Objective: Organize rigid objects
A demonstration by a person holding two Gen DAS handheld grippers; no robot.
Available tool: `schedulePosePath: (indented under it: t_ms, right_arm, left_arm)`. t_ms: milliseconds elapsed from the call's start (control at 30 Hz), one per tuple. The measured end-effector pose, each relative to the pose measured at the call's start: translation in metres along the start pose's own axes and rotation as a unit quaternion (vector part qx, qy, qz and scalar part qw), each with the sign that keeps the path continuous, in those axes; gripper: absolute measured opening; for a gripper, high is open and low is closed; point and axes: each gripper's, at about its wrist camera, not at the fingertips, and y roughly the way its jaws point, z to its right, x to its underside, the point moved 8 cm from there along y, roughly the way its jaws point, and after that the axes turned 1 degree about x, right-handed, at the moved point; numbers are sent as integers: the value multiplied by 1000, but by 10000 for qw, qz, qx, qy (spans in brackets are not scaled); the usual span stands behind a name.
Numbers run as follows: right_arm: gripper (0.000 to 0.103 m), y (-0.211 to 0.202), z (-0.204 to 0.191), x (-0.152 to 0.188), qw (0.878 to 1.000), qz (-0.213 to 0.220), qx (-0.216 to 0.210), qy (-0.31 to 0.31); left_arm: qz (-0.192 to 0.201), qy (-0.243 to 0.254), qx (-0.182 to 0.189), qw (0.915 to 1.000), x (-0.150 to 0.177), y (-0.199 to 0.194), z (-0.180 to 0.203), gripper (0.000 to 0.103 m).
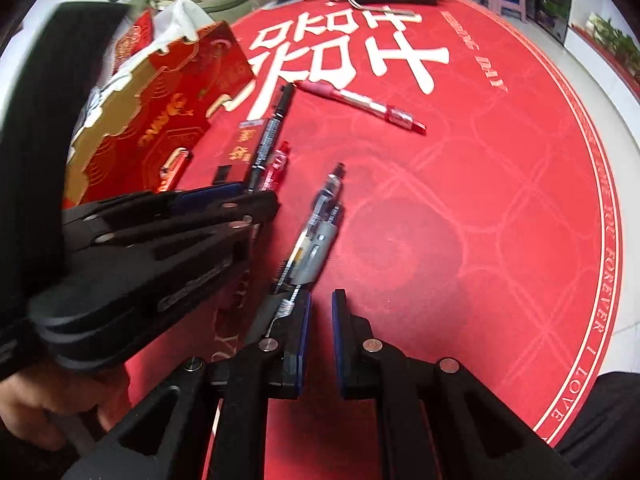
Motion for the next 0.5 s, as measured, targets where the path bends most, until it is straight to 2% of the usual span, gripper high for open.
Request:
schedulePosePath:
  t_ms: [100, 233, 367, 400, 433, 467, 500]
  right_arm:
    - [11, -6, 5, -3, 9998, 7, -82, 178]
    - [11, -9, 7, -3, 9993, -90, -160, 340]
    - [11, -4, -7, -3, 9999, -94, -82, 113]
    - [14, -3, -10, -3, 10000, -56, 10, 25]
    - [39, -2, -11, -3, 9998, -67, 159, -55]
    - [69, 1, -11, -2, 9998, -108, 152, -32]
    - [72, 0, -13, -2, 10000, -72, 45, 12]
  left_arm:
    - [61, 80, 48, 9999, 1, 0, 0, 27]
    - [95, -175, 409, 9990, 0, -2, -7, 27]
    - [137, -137, 491, 9986, 0, -3, -6, 27]
    - [147, -128, 489, 9986, 1, -3, -6, 27]
    - [164, -134, 498, 9985, 1, -3, -6, 27]
    - [174, -147, 514, 9984, 1, -3, -6, 27]
    - [185, -169, 548, 9982, 1, -3, -7, 27]
